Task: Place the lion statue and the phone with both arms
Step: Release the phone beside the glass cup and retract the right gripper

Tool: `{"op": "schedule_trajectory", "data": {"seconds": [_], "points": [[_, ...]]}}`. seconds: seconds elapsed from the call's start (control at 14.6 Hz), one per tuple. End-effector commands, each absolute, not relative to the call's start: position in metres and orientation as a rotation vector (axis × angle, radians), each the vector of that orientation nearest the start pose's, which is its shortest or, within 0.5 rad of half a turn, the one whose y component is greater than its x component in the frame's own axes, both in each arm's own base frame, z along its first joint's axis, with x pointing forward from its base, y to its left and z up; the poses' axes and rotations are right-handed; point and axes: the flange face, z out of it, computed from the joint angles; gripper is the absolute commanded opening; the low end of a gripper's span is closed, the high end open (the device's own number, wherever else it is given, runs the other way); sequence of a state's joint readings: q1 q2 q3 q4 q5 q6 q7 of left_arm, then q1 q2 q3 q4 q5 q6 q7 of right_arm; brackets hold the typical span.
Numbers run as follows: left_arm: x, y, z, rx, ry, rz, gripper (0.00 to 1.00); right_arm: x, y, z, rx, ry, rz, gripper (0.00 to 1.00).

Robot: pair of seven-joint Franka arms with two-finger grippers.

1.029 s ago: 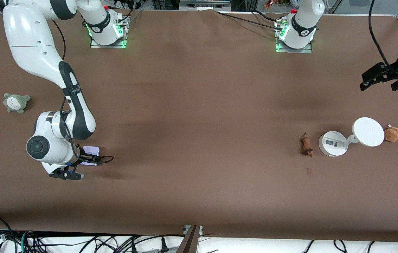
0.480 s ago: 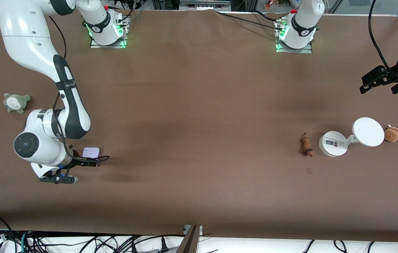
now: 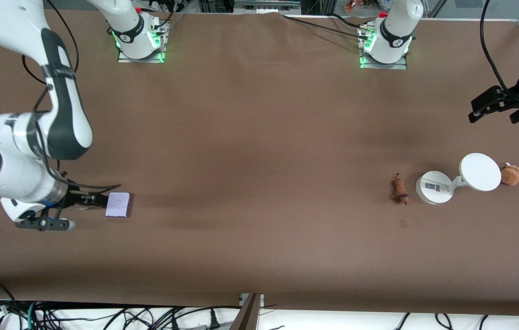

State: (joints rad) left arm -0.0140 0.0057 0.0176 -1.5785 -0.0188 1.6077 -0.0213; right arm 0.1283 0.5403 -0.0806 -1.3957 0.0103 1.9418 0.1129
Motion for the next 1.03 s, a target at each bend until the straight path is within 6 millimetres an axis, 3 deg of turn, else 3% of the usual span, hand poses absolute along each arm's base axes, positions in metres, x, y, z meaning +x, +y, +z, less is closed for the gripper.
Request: {"op": "schedule_trajectory", "data": {"seconds": [0.0, 0.14, 0.27, 0.55, 0.69, 0.82, 0.96], "points": [[0.562, 0.001, 0.624, -3.14, -0.041, -0.027, 1.0, 0.681, 0.052, 0.449, -3.164, 0.067, 0.051, 1.0], [0.562, 0.002, 0.624, -3.14, -0.041, -0.024, 1.0, 0.659, 0.068, 0.485, -3.169, 0.041, 0.113, 1.0], [0.562, 0.002, 0.624, -3.14, -0.041, -0.027, 1.0, 0.635, 0.067, 0.526, -3.164, 0.031, 0.124, 1.0], [0.562, 0.001, 0.624, -3.14, -0.041, -0.024, 1.0, 0.573, 0.078, 0.568, -3.149, -0.019, 0.229, 1.0], [0.562, 0.002, 0.624, -3.139, -0.043, -0.024, 1.0, 0.567, 0.078, 0.574, -3.149, -0.038, 0.224, 1.0], [0.562, 0.003, 0.624, -3.139, -0.046, -0.022, 1.0, 0.558, 0.071, 0.593, -3.146, -0.024, 0.166, 1.0], [0.562, 0.003, 0.624, -3.139, -0.046, -0.024, 1.0, 0.554, 0.047, 0.613, -3.142, 0.04, 0.094, 1.0]]}}
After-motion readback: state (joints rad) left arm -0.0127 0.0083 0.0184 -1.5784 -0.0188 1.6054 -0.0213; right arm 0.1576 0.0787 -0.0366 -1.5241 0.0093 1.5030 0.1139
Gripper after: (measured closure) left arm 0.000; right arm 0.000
